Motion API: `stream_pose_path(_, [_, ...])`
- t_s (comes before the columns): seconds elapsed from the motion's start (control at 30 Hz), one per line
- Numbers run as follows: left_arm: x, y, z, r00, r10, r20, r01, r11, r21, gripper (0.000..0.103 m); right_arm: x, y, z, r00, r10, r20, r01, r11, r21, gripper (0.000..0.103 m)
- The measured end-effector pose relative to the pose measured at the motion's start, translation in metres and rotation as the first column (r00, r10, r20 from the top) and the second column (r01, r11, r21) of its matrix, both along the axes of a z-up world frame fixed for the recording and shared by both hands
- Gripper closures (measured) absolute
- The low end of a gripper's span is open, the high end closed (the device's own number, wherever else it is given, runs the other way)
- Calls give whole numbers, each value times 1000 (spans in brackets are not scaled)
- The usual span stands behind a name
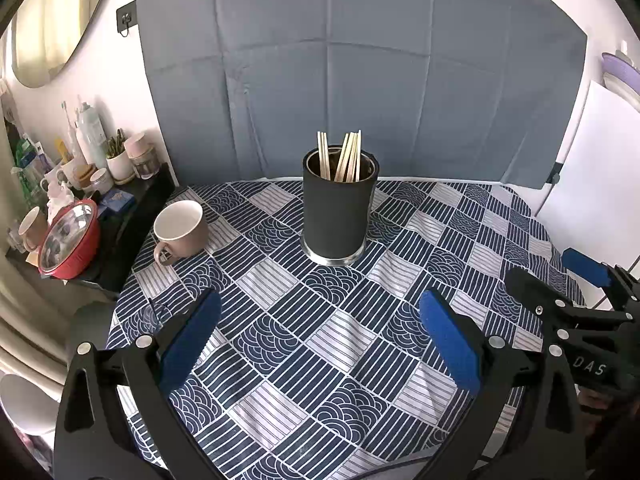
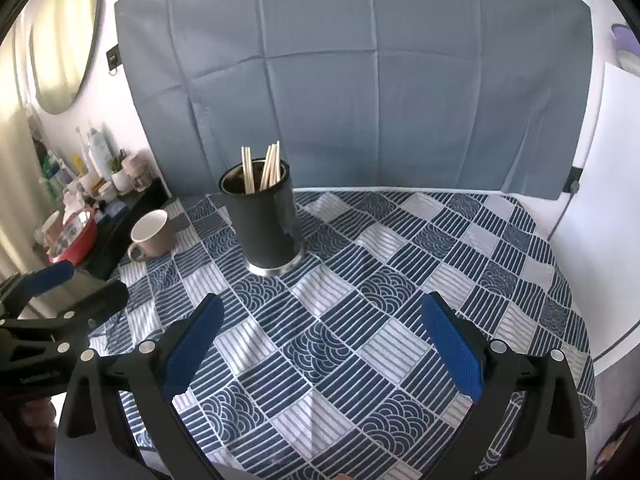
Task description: Organize utensils
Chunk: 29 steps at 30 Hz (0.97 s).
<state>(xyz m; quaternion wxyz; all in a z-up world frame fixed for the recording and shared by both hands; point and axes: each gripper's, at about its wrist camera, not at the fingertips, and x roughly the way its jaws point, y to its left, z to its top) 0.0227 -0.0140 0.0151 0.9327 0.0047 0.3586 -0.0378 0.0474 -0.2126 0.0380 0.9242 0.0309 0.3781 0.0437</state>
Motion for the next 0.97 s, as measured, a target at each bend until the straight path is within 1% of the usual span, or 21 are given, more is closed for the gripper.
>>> stream_pose_path(0.43, [0, 0, 0, 1000, 4, -1, -4, 1000, 2, 6, 4, 4, -3, 1000, 13, -17, -13, 1000, 0, 8])
stream_pose_path(0.63, [2, 2, 0, 1000, 24, -2, -24, 1000, 10, 6, 5, 3, -4, 1000, 15, -17, -15, 1000, 6, 8])
stream_pose_path(0.83, [-3, 4, 7, 998, 52, 42, -53, 998, 17, 6, 6, 3, -4, 1000, 22, -15, -22, 1000, 3, 8])
stream_pose_path(0.97, [-3, 3, 9, 997, 52, 50, -53, 998, 26, 6, 6, 4, -4, 1000, 27, -13, -27, 1000, -2, 8])
